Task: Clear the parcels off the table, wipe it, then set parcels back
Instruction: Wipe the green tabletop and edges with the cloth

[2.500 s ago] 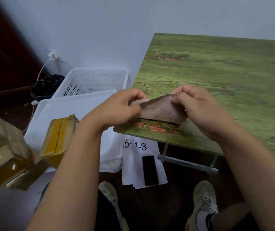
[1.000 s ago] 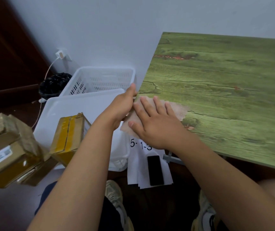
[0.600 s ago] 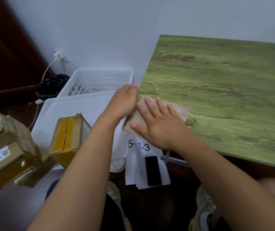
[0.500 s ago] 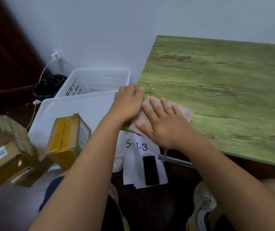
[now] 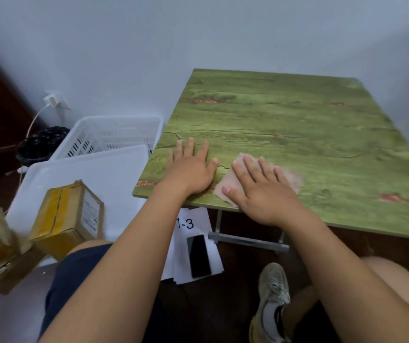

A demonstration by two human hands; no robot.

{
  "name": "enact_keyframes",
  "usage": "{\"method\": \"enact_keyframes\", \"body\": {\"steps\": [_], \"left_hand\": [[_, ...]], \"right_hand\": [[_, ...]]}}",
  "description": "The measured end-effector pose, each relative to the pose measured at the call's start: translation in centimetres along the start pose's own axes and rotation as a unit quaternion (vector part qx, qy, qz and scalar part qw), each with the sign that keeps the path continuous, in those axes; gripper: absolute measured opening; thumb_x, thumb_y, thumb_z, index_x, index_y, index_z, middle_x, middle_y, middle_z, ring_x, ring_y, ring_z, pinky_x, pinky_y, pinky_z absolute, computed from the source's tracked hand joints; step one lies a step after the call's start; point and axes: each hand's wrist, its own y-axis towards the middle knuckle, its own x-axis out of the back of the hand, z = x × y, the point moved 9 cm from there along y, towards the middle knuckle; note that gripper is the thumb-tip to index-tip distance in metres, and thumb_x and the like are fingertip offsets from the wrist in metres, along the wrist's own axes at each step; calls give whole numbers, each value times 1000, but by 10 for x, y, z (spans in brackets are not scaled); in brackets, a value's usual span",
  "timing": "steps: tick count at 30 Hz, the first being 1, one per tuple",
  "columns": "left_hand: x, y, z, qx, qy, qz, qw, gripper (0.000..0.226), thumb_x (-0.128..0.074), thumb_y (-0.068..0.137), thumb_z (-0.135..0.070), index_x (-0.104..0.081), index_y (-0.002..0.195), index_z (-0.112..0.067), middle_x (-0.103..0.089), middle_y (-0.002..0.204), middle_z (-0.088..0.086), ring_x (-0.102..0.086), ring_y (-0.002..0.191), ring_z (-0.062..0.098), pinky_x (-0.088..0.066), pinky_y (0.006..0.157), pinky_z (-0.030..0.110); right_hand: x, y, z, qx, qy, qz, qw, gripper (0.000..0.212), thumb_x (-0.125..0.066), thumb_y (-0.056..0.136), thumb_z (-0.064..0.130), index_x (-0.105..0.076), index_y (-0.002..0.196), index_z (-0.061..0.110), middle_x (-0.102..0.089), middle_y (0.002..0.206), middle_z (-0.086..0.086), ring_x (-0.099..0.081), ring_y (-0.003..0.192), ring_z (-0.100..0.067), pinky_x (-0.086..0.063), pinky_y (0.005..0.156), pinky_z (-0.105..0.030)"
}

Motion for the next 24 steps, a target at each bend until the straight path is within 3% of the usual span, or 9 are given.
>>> {"method": "enact_keyframes", "body": {"steps": [7,11,14,24], "left_hand": [[-3,0,-6,11,42,0,999,70,-21,99,-62,2,157,-30,15,163,6,17,148,32,9,118,50],[-2,-12,4,34,32,-45,998,75,-16,95,-69,-7,157,-27,6,164,7,7,150,31,3,121,49],[2,-20,4,33,27,-89,995,72,-19,96,-64,-18,155,-23,-4,164,7,-2,151,29,-2,122,47],[6,-16,3,31,1,-127,991,54,-23,101,-38,-29,152,-20,-17,163,7,-10,150,29,-7,121,46]], "right_hand": [[2,-30,-59,-65,15,-2,998,73,-12,94,71,8,155,37,21,162,8,19,150,-20,8,120,-45],[4,-40,-80,-84,8,10,996,72,-13,95,69,8,156,35,20,163,7,18,150,-21,7,119,-45],[3,-39,-73,-80,6,13,997,72,-13,97,67,9,156,32,22,163,4,19,150,-24,8,119,-47],[-1,-5,-7,-9,8,21,1000,73,-12,97,66,12,156,29,26,161,4,25,148,-25,11,120,-49]]}}
